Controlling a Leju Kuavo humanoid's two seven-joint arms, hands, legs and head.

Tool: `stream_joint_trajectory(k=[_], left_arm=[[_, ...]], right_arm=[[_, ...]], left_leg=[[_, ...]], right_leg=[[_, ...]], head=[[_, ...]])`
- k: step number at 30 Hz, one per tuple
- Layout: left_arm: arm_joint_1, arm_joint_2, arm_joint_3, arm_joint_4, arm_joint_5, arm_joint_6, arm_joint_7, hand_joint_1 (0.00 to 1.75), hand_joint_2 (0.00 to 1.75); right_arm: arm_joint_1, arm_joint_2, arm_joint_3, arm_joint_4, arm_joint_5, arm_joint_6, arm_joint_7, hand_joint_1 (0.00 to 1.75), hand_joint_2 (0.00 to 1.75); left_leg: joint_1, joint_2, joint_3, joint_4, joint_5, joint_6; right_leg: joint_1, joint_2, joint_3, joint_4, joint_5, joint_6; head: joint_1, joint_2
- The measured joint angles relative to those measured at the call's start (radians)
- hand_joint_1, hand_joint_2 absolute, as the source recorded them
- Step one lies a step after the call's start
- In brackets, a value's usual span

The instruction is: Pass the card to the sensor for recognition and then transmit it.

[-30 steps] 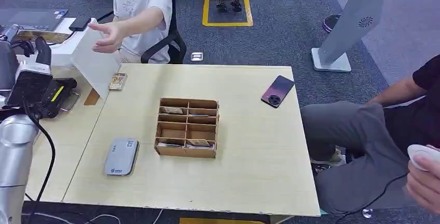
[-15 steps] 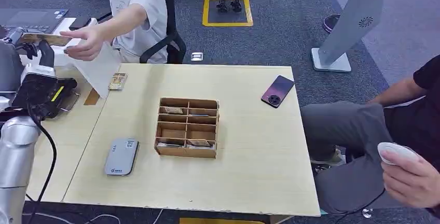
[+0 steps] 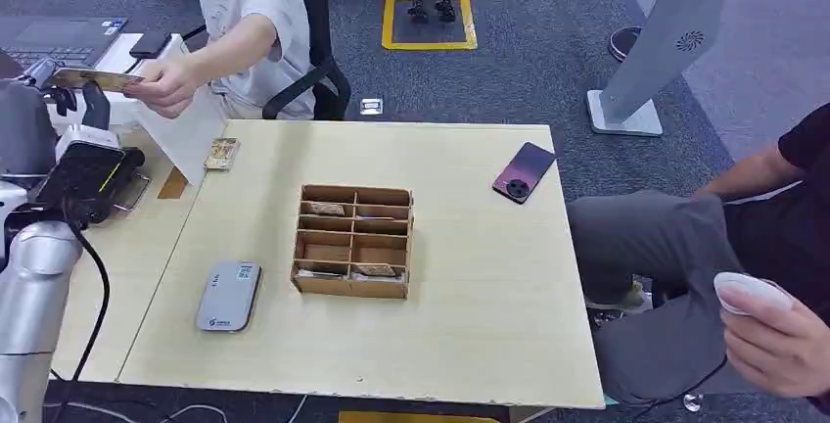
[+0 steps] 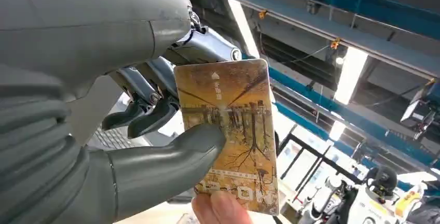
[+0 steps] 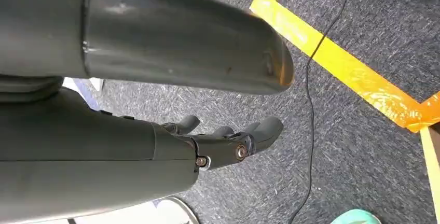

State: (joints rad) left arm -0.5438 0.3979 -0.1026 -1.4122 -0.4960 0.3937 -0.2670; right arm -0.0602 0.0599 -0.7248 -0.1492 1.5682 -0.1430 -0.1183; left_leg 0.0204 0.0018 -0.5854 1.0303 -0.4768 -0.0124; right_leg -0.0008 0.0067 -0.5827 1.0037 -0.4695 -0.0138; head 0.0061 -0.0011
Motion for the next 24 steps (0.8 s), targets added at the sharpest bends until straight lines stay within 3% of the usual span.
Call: stream_joint_trajectory(k=[8,24], left_arm=[[0.010,0.002,-0.034,0.037,-0.074,0.005,-0.008,1.75,1.75],[0.022,0.011,-0.047,0.060,-0.082,0.007,-0.008,1.75,1.75]], right_arm=[[-0.002,0.000,0.005,0.000,-0.001,0.003,0.005,0.00,0.00],[-0.003,0.002,0.006,0.000,-0.006,0.000,0.003,0.00,0.00]], left_leg=[[0.000,0.000,0.000,0.000,0.000,0.000],[0.000,0.000,-0.001,0.000,0.000,0.000]], right_leg=[[0.000,0.000,0.000,0.000,0.000,0.000],[0.000,0.000,-0.001,0.000,0.000,0.000]], head=[[0.000,0.000],[0.000,0.000]])
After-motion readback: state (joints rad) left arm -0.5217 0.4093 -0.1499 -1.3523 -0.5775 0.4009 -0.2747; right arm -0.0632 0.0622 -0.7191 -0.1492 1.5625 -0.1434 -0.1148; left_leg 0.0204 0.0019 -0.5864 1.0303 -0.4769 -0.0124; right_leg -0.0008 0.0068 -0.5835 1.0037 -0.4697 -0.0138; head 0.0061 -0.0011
